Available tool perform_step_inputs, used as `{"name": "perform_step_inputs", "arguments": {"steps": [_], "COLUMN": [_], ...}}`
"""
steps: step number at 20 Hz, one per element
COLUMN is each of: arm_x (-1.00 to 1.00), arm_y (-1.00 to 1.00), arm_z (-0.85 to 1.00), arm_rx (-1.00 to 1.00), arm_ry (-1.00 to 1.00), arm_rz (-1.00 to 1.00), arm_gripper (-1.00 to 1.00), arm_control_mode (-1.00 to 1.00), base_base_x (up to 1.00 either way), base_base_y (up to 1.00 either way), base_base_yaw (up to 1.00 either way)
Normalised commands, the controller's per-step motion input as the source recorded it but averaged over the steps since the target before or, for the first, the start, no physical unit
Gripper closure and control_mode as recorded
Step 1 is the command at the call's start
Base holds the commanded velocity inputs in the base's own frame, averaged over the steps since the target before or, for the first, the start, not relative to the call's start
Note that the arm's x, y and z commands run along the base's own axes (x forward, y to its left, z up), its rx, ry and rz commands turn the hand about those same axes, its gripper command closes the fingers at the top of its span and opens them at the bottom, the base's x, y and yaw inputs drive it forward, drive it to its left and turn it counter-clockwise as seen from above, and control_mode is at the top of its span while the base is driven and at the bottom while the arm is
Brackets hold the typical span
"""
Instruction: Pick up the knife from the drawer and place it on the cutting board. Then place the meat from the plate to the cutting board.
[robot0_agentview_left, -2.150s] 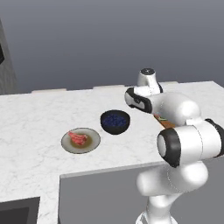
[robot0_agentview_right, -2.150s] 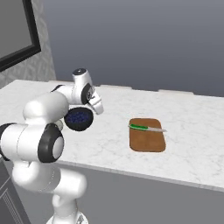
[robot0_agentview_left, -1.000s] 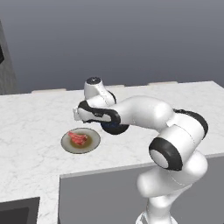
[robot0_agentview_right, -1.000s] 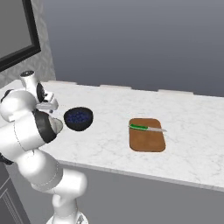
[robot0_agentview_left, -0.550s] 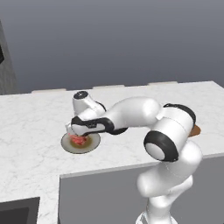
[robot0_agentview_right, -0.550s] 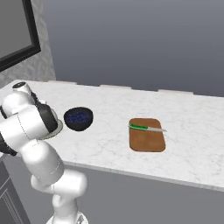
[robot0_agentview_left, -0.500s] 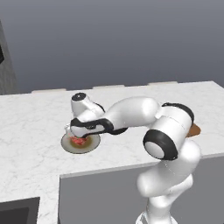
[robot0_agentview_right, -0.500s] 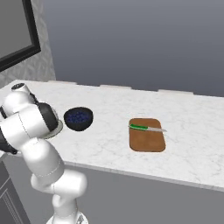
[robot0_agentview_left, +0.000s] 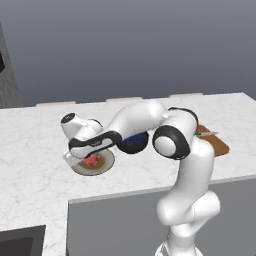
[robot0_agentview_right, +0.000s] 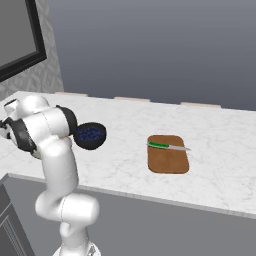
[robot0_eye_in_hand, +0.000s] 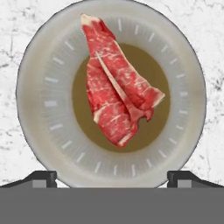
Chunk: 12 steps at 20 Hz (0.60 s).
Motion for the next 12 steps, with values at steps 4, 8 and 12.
{"name": "perform_step_inputs", "arguments": {"steps": [4,8,12], "arm_x": [0.26,0.28,0.33], "arm_y": [0.00,0.00,0.00], "arm_z": [-0.31,-0.33,-0.17], "arm_rx": [0.00,0.00,0.00], "arm_ry": [0.01,0.00,0.00], "arm_rz": [0.05,0.00,0.00], "arm_gripper": [-1.00,-1.00,-1.00], "arm_control_mode": [-1.00,-1.00,-1.00], "base_base_x": [0.00,0.00,0.00], "base_base_y": [0.00,0.00,0.00], "base_base_yaw": [0.00,0.00,0.00]}}
